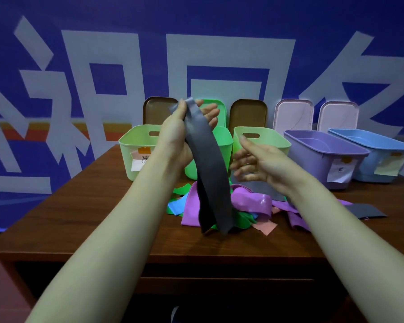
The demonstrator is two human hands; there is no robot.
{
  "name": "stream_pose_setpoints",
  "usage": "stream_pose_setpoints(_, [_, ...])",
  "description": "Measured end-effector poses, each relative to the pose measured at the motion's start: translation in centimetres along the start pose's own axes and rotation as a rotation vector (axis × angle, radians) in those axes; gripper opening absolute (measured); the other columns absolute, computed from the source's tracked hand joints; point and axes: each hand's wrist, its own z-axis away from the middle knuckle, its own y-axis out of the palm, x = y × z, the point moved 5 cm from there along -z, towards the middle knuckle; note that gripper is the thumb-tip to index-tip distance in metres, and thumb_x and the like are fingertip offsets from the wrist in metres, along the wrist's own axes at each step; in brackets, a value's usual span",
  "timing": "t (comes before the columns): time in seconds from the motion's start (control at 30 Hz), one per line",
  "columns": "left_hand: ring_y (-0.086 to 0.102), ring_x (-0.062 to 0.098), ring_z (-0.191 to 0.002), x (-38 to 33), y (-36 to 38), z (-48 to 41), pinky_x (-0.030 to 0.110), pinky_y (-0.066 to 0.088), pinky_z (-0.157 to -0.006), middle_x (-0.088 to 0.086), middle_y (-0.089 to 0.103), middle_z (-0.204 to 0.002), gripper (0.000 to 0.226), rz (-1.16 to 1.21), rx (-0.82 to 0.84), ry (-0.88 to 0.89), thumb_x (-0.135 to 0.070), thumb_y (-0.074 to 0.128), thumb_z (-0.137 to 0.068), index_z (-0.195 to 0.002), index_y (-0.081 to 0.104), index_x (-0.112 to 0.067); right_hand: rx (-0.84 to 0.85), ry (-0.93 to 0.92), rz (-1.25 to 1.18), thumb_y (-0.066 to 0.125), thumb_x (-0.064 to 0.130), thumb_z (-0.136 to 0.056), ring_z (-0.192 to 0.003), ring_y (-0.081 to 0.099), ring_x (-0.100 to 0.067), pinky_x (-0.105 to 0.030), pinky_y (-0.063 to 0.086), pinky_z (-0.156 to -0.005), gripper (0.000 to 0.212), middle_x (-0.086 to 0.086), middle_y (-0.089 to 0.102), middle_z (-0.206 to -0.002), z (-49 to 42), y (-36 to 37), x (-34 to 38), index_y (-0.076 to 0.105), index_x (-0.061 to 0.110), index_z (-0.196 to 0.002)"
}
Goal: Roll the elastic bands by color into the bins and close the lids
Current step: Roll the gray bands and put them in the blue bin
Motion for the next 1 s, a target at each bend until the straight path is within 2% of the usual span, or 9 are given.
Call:
stream_pose_setpoints(0.1, [0.058, 0.027, -0.117, 1.1, 0.3, 0.2, 0.029, 0.046, -0.097, 0.018, 0.051, -0.137, 0.050, 0.017, 0.083, -0.069, -0.030, 0.021, -0.106, -0.139, 0.036, 0.004, -0.120, 0.091, 0.106, 0.060, 0.030, -0.092, -0.060, 0.065, -0.017, -0.027, 0.055, -0.059, 0.026, -0.010, 0.070, -0.076, -2.2, -2.5, -2.9, 0.065, 0.006, -0.085])
stream_pose_setpoints(0.23, [0.068, 0.016, -0.094, 2.9, -0.4, -1.3, 0.025, 0.054, -0.081, 0.012, 0.064, -0.118, 0.050, 0.054, 0.205, -0.165, -0.037, 0.023, -0.104, -0.132, 0.042, -0.001, -0.173, 0.152, 0.274, 0.058, 0.013, -0.092, -0.070, 0.059, -0.019, -0.025, 0.049, -0.060, 0.009, -0.007, 0.067, -0.078, -4.9, -4.0, -6.3, 0.063, 0.008, -0.086])
stream_pose_setpoints(0.3, [0.065, 0.009, -0.097, 3.4, -0.7, -1.9, 0.023, 0.055, -0.076, 0.011, 0.064, -0.119, 0.045, 0.018, 0.234, -0.185, -0.038, 0.023, -0.104, -0.123, 0.047, -0.005, -0.244, 0.134, 0.354, 0.060, 0.009, -0.089, -0.081, 0.056, -0.023, -0.028, 0.045, -0.064, 0.004, -0.005, 0.063, -0.083, -6.1, -4.4, -7.3, 0.061, 0.012, -0.086])
stream_pose_setpoints(0.43, [0.069, 0.013, -0.087, 4.1, -0.7, -2.6, 0.024, 0.057, -0.071, 0.008, 0.068, -0.099, 0.041, -0.028, 0.268, -0.199, -0.036, 0.027, -0.104, -0.118, 0.051, -0.005, -0.340, 0.068, 0.815, 0.059, 0.012, -0.087, -0.116, 0.048, -0.027, -0.034, 0.039, -0.096, 0.028, -0.007, 0.058, -0.118, -7.8, -5.0, -7.5, 0.058, 0.013, -0.116])
stream_pose_setpoints(0.53, [0.071, 0.015, -0.073, 4.6, -1.1, -3.4, 0.026, 0.058, -0.070, 0.007, 0.071, -0.087, 0.039, 0.002, 0.245, -0.201, -0.035, 0.030, -0.104, -0.111, 0.055, -0.006, -0.324, 0.073, 1.030, 0.057, 0.027, -0.091, -0.129, 0.037, -0.028, -0.037, 0.026, -0.104, 0.033, -0.003, 0.057, -0.127, -8.3, -4.8, -7.2, 0.056, 0.021, -0.123])
stream_pose_setpoints(0.63, [0.071, 0.014, -0.069, 4.9, -1.2, -3.8, 0.026, 0.058, -0.070, 0.007, 0.072, -0.083, 0.038, 0.002, 0.245, -0.191, -0.035, 0.033, -0.103, -0.107, 0.057, -0.007, -0.219, 0.062, 0.966, 0.057, 0.039, -0.092, -0.123, 0.046, -0.025, -0.039, 0.023, -0.106, 0.033, -0.002, 0.062, -0.121, -9.4, -4.0, -8.0, 0.058, 0.022, -0.120])
stream_pose_setpoints(0.77, [0.065, 0.013, -0.061, 5.1, -1.4, -3.9, 0.025, 0.055, -0.062, 0.004, 0.068, -0.071, 0.036, 0.055, 0.248, -0.218, -0.035, 0.036, -0.102, -0.104, 0.057, -0.006, -0.132, 0.080, 0.962, 0.059, 0.037, -0.089, -0.110, 0.049, -0.027, -0.036, 0.027, -0.092, 0.016, -0.002, 0.062, -0.107, -10.3, -3.0, -8.3, 0.057, 0.024, -0.099])
stream_pose_setpoints(0.87, [0.057, 0.012, -0.053, 5.0, -1.8, -3.9, 0.021, 0.049, -0.052, 0.003, 0.062, -0.063, 0.036, 0.104, 0.214, -0.257, -0.037, 0.036, -0.102, -0.101, 0.056, -0.006, -0.183, 0.010, 0.909, 0.059, 0.026, -0.089, -0.092, 0.051, -0.025, -0.034, 0.032, -0.083, 0.014, -0.002, 0.055, -0.087, -10.4, -3.2, -7.1, 0.048, 0.020, -0.082])
stream_pose_setpoints(1.0, [0.050, 0.014, -0.055, 5.0, -2.4, -4.1, 0.024, 0.043, -0.054, 0.005, 0.058, -0.066, 0.025, 0.091, 0.150, -0.277, -0.031, 0.047, -0.098, -0.094, 0.055, -0.008, -0.359, -0.186, 0.672, 0.058, 0.016, -0.091, -0.082, 0.046, -0.021, -0.029, 0.032, -0.072, 0.011, -0.004, 0.051, -0.085, -9.2, -3.9, -3.7, 0.048, 0.013, -0.088])
